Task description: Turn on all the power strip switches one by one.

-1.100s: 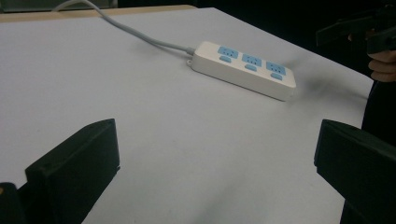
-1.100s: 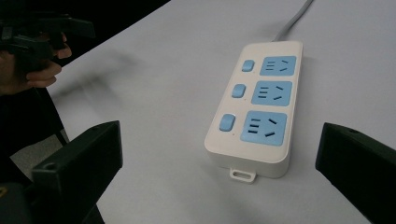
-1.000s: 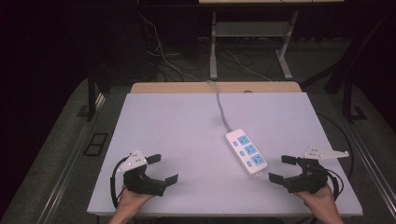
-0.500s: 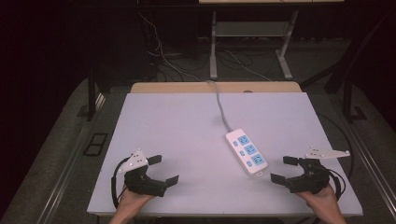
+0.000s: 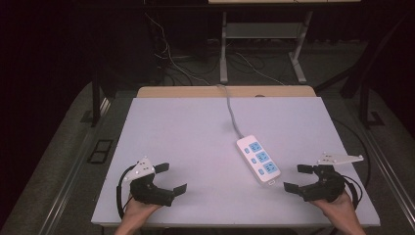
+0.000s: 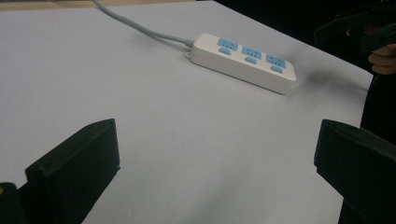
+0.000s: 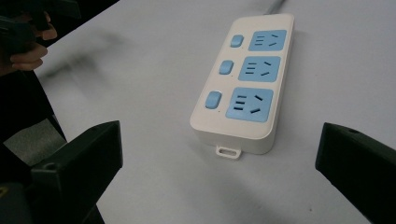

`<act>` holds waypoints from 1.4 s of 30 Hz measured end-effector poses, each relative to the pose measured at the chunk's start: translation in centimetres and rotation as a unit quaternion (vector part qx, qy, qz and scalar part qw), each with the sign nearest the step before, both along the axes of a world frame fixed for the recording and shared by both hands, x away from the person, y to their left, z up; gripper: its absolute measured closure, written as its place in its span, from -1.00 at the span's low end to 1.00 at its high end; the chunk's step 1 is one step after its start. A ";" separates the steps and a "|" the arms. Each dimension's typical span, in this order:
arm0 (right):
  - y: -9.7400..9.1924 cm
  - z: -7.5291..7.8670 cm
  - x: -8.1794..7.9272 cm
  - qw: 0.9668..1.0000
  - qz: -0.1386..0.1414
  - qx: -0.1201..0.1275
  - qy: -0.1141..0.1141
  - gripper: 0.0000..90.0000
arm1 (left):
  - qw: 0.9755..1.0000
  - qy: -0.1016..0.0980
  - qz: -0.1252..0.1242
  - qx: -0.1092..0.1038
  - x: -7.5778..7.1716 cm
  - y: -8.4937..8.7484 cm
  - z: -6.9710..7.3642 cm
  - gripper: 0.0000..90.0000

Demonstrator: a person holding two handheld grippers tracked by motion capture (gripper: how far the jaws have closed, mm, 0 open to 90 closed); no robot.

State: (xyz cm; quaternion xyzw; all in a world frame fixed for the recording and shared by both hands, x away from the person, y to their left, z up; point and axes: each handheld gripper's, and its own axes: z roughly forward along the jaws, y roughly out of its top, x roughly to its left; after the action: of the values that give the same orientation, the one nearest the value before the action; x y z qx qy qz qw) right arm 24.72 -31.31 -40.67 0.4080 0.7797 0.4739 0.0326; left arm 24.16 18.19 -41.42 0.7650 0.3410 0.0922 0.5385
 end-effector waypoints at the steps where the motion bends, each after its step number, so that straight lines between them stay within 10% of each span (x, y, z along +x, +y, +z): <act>1: 0.0 0.0 0.0 1.000 -0.001 0.000 0.002 -0.99 | 1.000 0.000 0.000 0.000 0.0 0.0 0.0 -1.00; 42: 3.6 2.8 5.2 0.995 0.077 -0.066 0.025 -0.99 | 1.000 0.004 -0.002 -0.001 0.1 -0.1 -0.1 -1.00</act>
State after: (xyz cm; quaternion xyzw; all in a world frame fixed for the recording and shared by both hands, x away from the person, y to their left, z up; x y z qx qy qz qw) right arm 29.92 -27.75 -37.85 0.3557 0.8387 0.4123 0.0035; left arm 24.24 18.14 -41.55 0.7652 0.3421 0.0879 0.5382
